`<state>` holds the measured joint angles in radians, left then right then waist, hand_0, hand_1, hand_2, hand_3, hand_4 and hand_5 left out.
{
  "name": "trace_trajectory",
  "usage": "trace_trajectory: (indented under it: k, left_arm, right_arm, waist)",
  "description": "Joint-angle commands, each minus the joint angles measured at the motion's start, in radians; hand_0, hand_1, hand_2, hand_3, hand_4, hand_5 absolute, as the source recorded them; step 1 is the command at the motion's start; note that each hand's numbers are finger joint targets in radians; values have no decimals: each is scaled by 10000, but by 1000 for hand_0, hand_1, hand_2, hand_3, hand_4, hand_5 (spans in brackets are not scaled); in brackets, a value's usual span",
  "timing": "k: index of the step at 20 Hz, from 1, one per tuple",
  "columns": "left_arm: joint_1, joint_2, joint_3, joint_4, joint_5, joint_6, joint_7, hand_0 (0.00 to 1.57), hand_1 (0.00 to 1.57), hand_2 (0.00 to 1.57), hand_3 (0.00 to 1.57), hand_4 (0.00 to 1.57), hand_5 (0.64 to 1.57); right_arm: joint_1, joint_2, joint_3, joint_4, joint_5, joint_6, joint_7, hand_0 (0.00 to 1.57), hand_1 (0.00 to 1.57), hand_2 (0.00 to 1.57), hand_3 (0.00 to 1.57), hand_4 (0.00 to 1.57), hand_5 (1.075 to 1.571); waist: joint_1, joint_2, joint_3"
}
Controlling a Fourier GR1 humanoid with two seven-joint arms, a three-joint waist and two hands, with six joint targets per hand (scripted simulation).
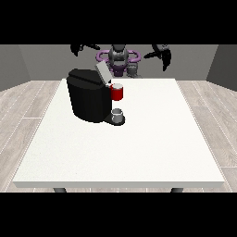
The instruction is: Insert the coffee pod into the coffee machine and close the lid
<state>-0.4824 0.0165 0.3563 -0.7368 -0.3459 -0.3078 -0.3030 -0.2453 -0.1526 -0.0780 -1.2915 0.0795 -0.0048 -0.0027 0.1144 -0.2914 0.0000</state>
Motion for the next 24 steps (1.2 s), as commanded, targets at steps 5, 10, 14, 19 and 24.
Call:
trace_trajectory:
  k: [5, 10, 14, 19, 24]
  left_arm:
    - [775, -161, -1105, -1968, 1167, 162, 907, 0, 0, 0, 0, 391, 1571]
    - [964, 383, -983, -2650, 1420, -162, 721, 0, 0, 0, 0, 361, 1571]
    - [1216, -127, -1598, -3707, 1411, 278, 1460, 0, 0, 0, 0, 323, 1571]
    - [1631, -49, -2097, -4982, 1859, 268, 1930, 0, 0, 0, 0, 371, 1571]
    - [1569, 80, -2178, -5804, 2192, 259, 1850, 0, 0, 0, 0, 360, 1571]
  right_arm:
    - [-945, 94, -503, 356, -488, -115, 744, 0, 0, 0, 0, 0, 1571]
    - [-2019, -318, -1090, 628, -1344, 471, 1364, 0, 0, 0, 0, 83, 1571]
    - [-2789, -206, -1291, 1131, -1512, 42, 1746, 0, 0, 0, 0, 97, 1571]
    - [-3162, -28, -1061, 1807, -1281, -242, 1477, 0, 0, 0, 0, 56, 1571]
    - [-3613, -222, -1116, 2487, -1196, -67, 664, 0, 0, 0, 0, 0, 1571]
  waist:
    - [387, 575, 3]
    - [386, 1520, 0]
    - [664, 1697, 1]
    - [747, 2181, 2]
    - [923, 3134, 2]
